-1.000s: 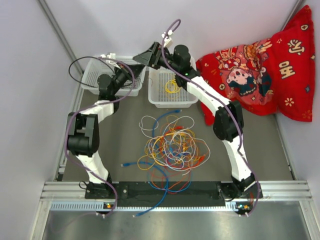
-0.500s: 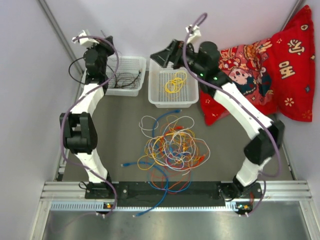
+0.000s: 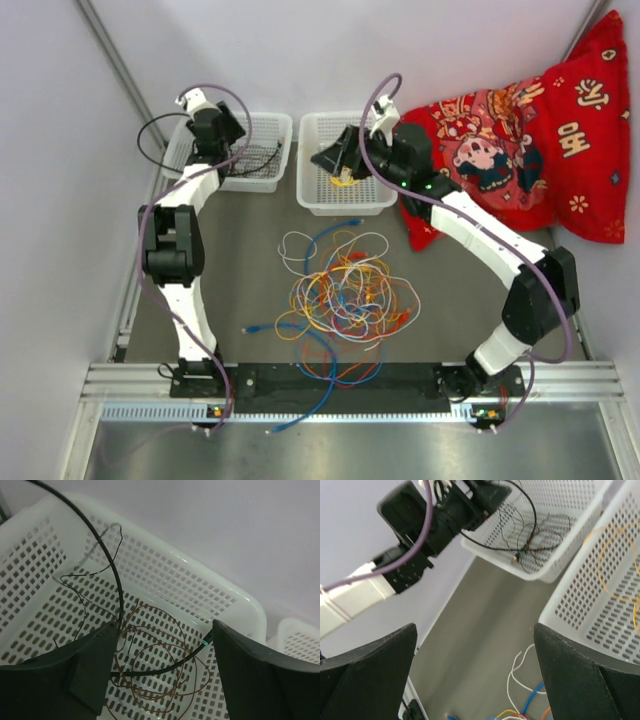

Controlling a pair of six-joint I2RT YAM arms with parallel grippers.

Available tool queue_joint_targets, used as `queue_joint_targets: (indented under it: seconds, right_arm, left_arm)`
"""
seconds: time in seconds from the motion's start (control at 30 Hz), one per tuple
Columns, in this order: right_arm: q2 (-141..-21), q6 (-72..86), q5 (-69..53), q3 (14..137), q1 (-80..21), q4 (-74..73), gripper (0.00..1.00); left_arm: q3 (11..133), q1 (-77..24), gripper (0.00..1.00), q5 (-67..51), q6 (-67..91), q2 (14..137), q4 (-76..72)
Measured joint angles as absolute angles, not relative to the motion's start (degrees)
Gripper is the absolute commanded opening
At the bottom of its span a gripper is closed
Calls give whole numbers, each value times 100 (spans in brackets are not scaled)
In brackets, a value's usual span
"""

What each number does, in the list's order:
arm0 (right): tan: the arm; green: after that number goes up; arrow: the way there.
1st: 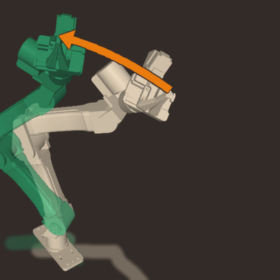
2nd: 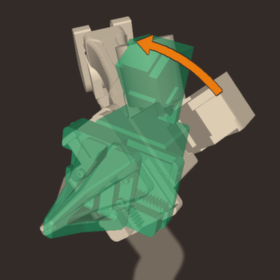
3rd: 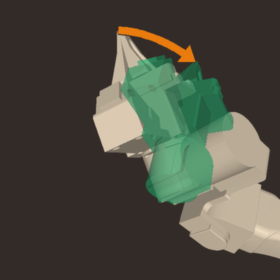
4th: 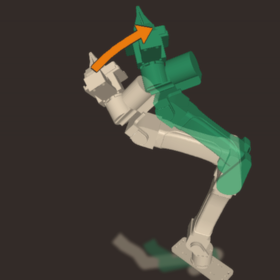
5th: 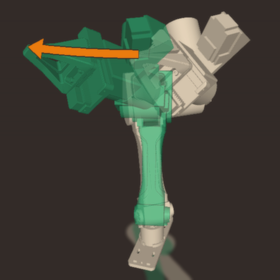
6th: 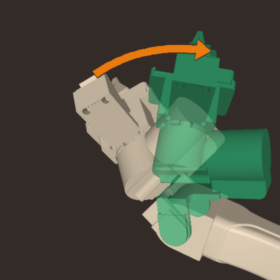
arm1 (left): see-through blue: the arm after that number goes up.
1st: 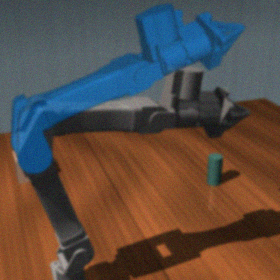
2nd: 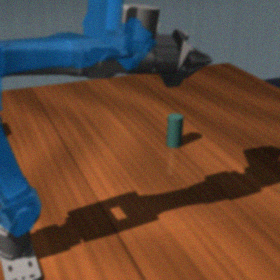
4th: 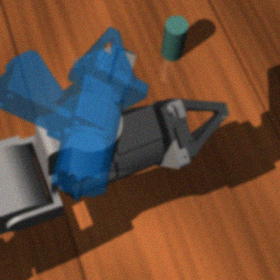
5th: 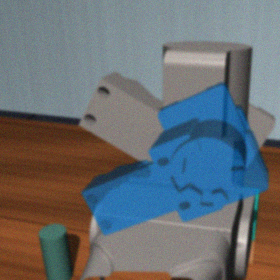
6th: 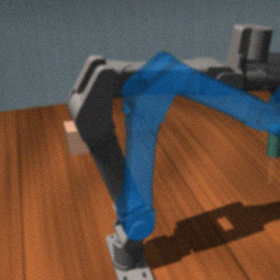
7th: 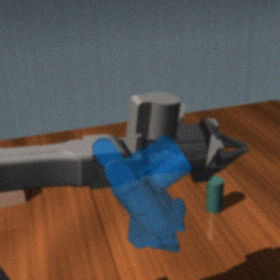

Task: Untangle the cables

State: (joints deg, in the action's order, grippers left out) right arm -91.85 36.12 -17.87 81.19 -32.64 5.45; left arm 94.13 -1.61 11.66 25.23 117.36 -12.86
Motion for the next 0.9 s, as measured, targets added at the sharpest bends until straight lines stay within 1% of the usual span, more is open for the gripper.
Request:
queue_joint_targets:
  seconds: [0.2,0.37,0.5,0.63,0.7,0.77,0.8,0.9]
  right_arm:
    - [-9026,3527,-1651,7564,-3382,311,99]
    - [-8532,3221,-1236,7168,-3671,-108,99]
    - [-7975,2965,-613,6805,-4034,-554,98]
    - [-7341,2851,-174,6224,-4438,-919,97]
    - [-7028,2873,5,5846,-4661,-1105,97]
    - [-6643,2987,176,5354,-4875,-1260,96]
    - [-6416,3050,259,5081,-4952,-1352,94]
    - [-5662,3247,405,4292,-5037,-1511,93]
  left_arm:
    - [9561,-209,99,1511,2574,11703,-823]
    - [9494,-558,99,1962,2502,11212,-495]
    - [8888,-1492,99,2453,2408,10171,-388]
    - [8110,-2862,99,2580,2412,9074,-263]
    - [7905,-3286,99,2543,2517,8759,-3]
    - [7649,-3511,99,2539,2685,8488,311]
    - [7483,-3564,99,2534,2783,8366,454]
    - [6899,-3767,99,2523,3109,8025,797]
